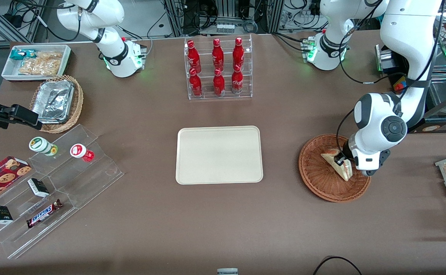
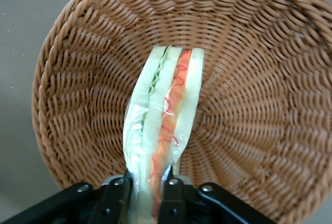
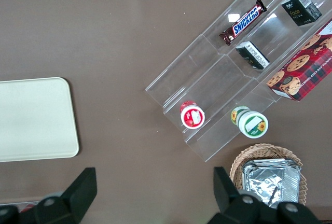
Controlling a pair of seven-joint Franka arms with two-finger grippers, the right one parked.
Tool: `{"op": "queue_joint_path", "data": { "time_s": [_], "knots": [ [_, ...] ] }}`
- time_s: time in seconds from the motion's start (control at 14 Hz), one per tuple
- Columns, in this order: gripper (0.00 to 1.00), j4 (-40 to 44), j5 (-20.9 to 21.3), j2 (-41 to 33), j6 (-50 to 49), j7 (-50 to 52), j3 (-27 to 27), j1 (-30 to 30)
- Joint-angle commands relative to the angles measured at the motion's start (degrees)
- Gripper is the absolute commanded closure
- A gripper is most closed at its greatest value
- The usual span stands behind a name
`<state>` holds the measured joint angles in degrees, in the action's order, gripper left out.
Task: Place sandwich from basket to tray
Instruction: 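Lower the left gripper and close it on the sandwich, then lift the sandwich and carry it over the cream tray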
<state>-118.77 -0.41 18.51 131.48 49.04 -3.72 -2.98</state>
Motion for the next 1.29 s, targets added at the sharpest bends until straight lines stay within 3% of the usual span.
{"op": "queue_joint_path", "data": {
  "time_s": [0.0,0.21,0.5,1.21],
  "knots": [
    [0.89,5.54,0.85,-1.11,-8.49,-6.54,-0.24,-1.77],
    [0.87,10.65,0.76,-0.58,-15.46,-16.41,-1.03,-4.75],
    [0.90,16.10,0.32,2.39,-16.17,-16.17,-1.03,-13.00],
    [0.91,37.63,-0.03,20.50,-15.73,2.63,-1.03,-32.78]
  ]
}}
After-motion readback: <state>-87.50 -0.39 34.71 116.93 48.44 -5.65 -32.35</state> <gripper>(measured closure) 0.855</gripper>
